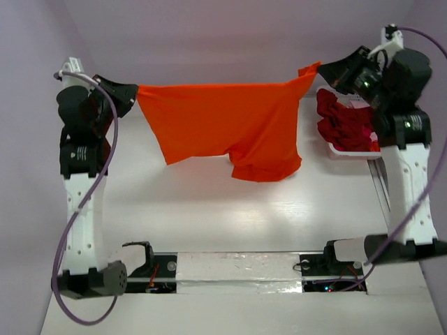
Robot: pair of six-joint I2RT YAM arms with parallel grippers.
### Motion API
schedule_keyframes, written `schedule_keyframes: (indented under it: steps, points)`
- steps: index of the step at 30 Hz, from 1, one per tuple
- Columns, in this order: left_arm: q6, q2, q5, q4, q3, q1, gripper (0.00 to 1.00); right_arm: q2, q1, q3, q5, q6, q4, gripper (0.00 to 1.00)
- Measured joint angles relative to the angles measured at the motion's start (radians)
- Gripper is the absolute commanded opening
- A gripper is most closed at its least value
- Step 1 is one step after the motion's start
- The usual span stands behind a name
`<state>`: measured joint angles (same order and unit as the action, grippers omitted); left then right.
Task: Fold and stack the t-shirts
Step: Flatten out the tshirt
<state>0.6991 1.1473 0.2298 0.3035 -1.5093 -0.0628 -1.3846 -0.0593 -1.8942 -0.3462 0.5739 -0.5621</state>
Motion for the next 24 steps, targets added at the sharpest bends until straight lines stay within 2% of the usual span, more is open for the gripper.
schedule_keyframes:
  steps: [13,18,24]
  points:
    - [-0.019,-0.478,0.015,0.023,0.24,-0.003,0.0,0.615,0.0,0.371,0.011,-0.048,-0.035,0.0]
    - [-0.02,-0.632,0.025,0.096,0.203,0.005,0.0,0.801,0.0,0.422,0.014,-0.065,-0.067,0.0]
    - [-0.018,-0.773,-0.001,0.111,0.154,0.029,0.0,0.959,-0.001,0.421,0.021,-0.091,-0.098,0.0]
